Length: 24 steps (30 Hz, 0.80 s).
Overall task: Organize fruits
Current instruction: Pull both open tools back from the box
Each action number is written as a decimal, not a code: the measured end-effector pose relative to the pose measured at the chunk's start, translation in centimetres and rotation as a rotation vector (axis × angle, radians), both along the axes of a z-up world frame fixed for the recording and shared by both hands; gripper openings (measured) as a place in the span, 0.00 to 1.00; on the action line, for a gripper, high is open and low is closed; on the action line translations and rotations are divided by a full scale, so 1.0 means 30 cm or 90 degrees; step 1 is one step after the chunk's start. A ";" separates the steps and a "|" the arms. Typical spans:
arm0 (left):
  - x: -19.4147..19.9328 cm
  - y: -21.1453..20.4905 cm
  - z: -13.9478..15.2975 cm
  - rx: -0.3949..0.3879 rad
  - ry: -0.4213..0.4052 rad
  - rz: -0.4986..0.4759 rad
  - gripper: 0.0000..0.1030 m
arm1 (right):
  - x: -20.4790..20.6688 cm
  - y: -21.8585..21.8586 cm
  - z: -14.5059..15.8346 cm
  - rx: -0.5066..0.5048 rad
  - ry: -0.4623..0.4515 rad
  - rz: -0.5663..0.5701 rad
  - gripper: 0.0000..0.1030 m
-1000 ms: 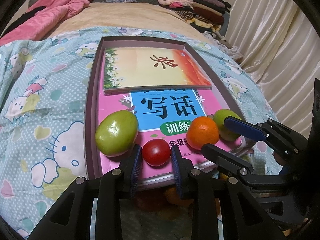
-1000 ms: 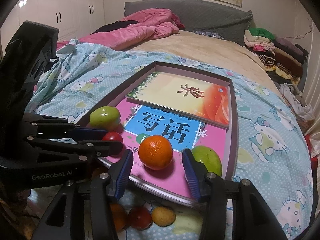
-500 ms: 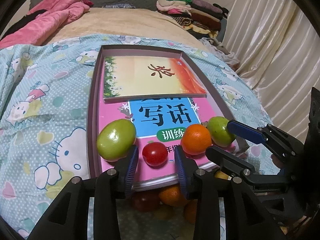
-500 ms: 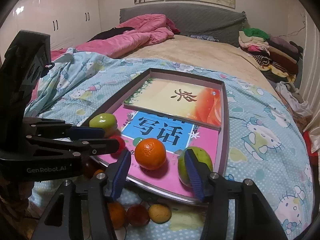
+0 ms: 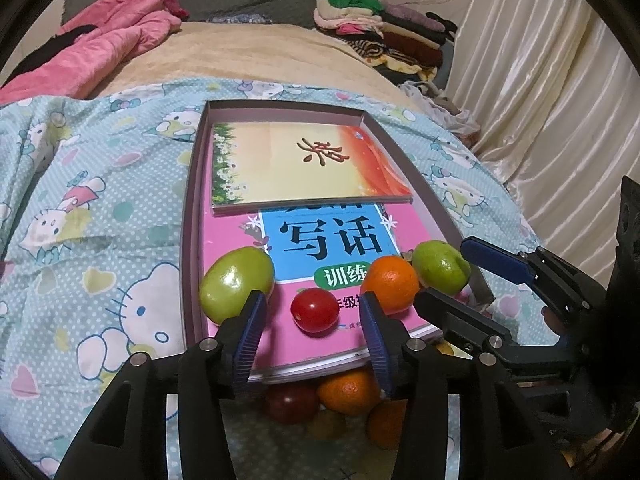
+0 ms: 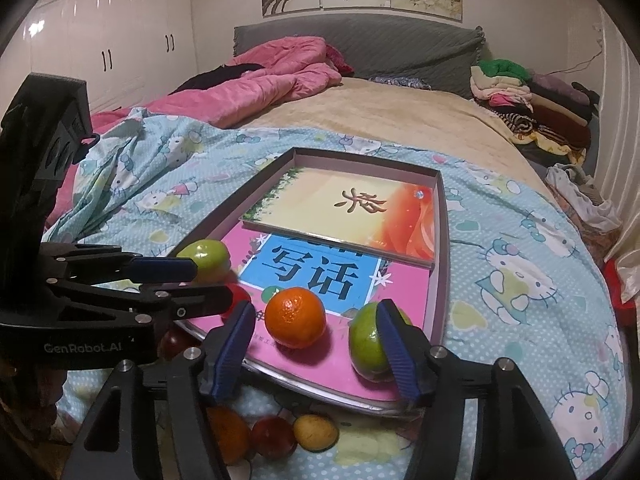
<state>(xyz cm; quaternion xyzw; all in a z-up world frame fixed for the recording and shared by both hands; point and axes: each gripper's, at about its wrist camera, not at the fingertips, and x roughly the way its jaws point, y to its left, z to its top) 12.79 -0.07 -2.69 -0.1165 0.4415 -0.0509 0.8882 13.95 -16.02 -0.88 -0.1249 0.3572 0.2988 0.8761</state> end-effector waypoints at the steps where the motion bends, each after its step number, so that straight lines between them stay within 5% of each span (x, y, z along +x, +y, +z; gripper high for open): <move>1: -0.002 0.001 0.002 -0.001 -0.002 0.001 0.50 | 0.000 -0.001 0.002 0.003 -0.002 -0.001 0.62; 24: -0.035 0.030 0.059 0.034 -0.041 0.043 0.72 | 0.004 -0.031 0.041 0.036 -0.038 -0.032 0.77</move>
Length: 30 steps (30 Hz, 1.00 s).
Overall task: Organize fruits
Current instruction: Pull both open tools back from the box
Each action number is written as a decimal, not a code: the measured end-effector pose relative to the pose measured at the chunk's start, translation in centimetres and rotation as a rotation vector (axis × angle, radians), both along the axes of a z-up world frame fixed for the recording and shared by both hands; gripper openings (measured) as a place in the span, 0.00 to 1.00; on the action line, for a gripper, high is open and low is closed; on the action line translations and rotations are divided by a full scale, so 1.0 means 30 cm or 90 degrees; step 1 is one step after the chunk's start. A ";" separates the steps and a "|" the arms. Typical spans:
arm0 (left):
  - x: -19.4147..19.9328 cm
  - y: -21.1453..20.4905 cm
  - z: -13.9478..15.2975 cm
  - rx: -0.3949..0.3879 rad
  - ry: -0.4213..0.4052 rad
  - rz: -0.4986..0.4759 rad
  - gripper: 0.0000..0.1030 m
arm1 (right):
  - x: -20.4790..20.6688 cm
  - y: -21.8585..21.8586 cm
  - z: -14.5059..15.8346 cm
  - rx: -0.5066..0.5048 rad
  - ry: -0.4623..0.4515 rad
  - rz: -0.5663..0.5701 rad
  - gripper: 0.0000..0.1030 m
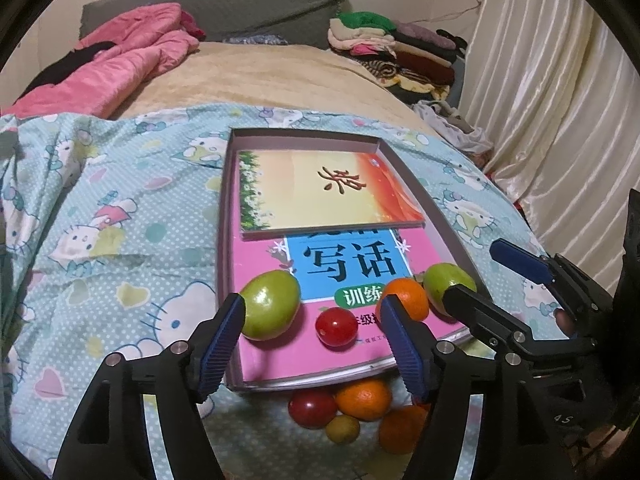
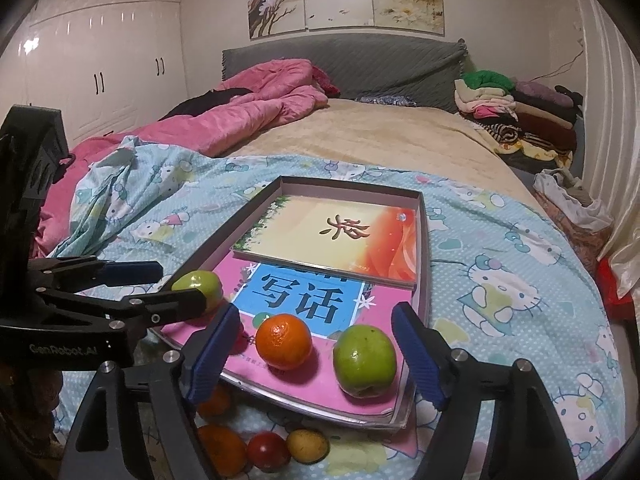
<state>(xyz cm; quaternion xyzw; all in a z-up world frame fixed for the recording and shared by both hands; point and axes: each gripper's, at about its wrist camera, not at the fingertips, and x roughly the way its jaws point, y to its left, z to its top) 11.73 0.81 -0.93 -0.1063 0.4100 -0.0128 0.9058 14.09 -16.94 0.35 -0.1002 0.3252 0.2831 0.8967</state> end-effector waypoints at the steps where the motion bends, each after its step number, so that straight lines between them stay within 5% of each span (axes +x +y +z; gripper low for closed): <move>1: -0.001 0.001 0.002 0.001 -0.001 0.002 0.73 | 0.000 -0.001 0.002 0.001 -0.001 -0.001 0.77; 30: -0.050 0.025 0.026 0.048 0.014 0.048 0.76 | -0.012 -0.025 0.037 0.031 -0.016 -0.012 0.85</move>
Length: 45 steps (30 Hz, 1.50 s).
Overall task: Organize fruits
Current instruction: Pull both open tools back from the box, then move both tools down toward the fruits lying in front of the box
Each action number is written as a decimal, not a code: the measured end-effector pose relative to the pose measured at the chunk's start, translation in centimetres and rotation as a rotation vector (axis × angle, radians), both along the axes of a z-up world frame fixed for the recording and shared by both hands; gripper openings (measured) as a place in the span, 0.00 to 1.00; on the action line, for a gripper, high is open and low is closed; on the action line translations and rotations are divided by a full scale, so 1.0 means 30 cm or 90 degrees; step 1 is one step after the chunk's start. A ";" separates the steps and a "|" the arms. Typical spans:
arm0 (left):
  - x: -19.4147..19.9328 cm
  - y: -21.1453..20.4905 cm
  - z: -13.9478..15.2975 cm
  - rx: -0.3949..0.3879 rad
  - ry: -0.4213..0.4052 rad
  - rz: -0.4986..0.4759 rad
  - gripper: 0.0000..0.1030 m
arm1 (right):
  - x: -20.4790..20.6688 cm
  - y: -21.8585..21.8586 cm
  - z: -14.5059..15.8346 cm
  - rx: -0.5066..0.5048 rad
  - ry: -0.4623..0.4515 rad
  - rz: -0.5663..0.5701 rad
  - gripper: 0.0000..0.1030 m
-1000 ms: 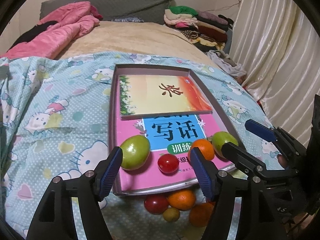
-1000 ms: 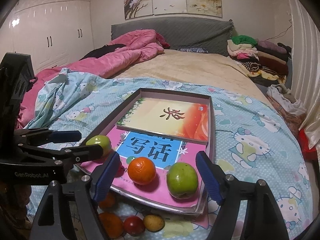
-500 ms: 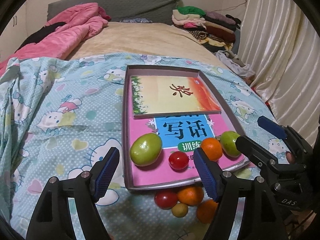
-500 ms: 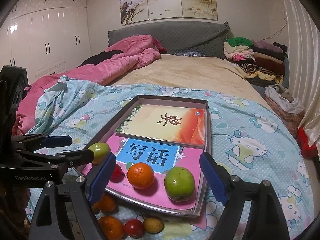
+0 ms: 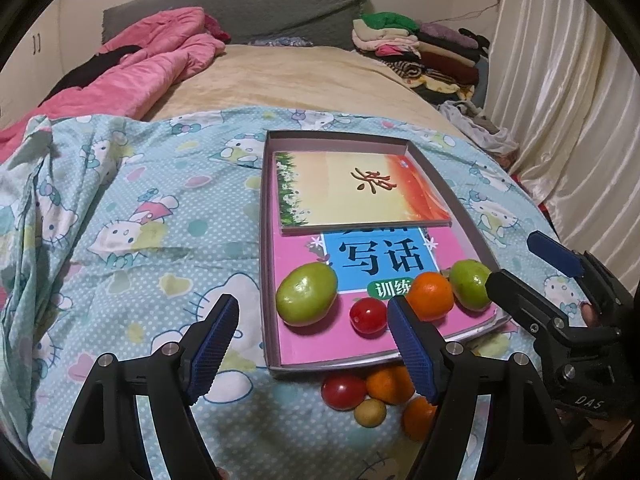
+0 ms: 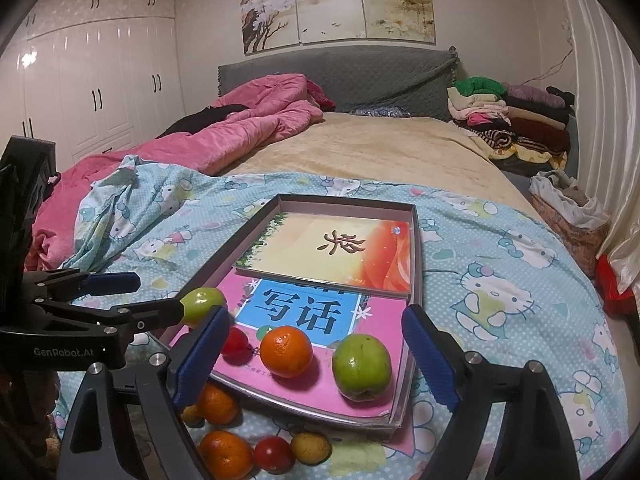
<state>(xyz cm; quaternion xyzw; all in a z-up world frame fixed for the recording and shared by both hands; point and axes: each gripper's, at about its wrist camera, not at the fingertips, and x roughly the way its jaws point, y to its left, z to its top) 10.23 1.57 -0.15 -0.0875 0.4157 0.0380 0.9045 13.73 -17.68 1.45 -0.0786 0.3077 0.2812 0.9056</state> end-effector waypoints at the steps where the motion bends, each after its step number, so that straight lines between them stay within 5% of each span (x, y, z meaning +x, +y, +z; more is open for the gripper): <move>1: -0.002 -0.001 0.000 0.000 0.000 -0.001 0.76 | -0.004 -0.001 0.001 0.001 0.001 0.000 0.85; 45: -0.096 -0.038 -0.025 -0.006 0.052 -0.054 0.76 | -0.084 -0.046 -0.054 -0.049 0.090 -0.049 0.92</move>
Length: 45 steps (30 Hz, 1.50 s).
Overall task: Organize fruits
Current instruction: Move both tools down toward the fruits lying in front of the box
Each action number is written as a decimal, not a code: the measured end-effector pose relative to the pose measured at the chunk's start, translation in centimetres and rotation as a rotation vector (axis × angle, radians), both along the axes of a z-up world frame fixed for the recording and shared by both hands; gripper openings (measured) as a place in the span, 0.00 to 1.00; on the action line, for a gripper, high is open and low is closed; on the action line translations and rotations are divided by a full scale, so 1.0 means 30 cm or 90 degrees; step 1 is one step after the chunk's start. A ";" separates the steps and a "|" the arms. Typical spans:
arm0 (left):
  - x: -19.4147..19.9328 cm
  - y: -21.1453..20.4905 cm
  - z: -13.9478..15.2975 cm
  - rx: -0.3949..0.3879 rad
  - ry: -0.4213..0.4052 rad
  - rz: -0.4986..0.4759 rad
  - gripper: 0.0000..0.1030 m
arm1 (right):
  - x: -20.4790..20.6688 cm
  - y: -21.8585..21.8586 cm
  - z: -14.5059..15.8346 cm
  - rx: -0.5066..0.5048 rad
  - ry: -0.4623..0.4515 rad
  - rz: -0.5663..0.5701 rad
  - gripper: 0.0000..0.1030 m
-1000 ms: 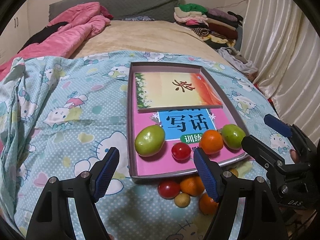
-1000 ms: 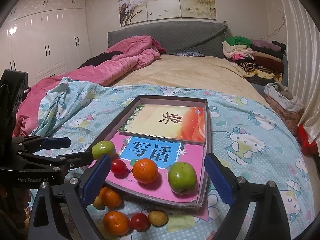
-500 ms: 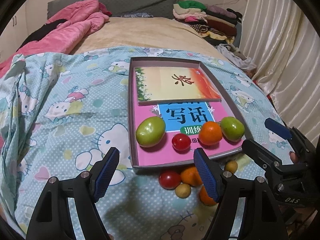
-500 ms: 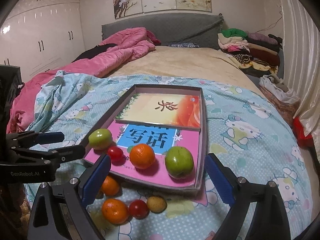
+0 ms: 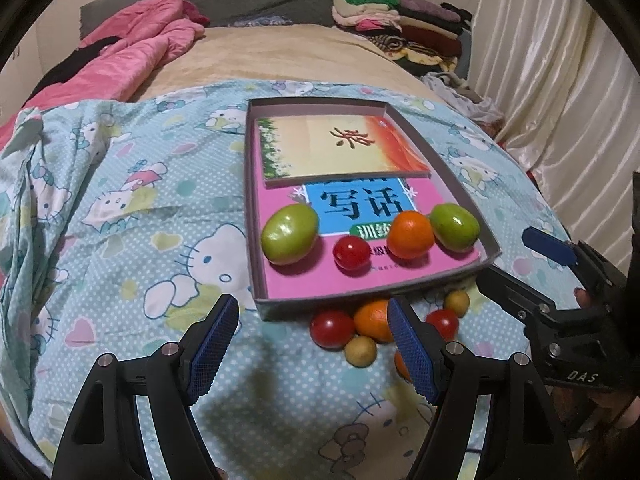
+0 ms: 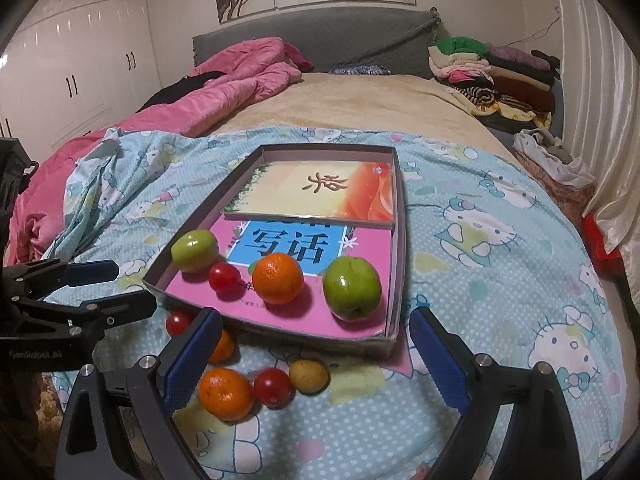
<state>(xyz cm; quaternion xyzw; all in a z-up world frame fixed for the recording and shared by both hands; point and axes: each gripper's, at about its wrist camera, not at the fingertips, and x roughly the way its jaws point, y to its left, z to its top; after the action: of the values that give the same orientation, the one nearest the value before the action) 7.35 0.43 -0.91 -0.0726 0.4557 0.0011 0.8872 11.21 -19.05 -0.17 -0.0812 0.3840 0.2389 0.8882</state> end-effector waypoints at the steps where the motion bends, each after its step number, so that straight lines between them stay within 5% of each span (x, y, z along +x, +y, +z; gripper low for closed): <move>1: -0.001 -0.003 -0.001 0.001 0.000 -0.001 0.76 | 0.000 -0.001 -0.002 -0.002 0.003 -0.001 0.92; 45: -0.011 -0.024 -0.110 -0.044 0.100 -0.045 0.76 | -0.060 0.068 -0.069 -0.068 0.092 0.055 0.92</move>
<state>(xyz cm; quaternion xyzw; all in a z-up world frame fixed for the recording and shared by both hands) 7.01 -0.30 -4.21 -0.0869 0.5262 -0.0405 0.8449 9.42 -17.01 -2.26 -0.1275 0.4558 0.2613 0.8413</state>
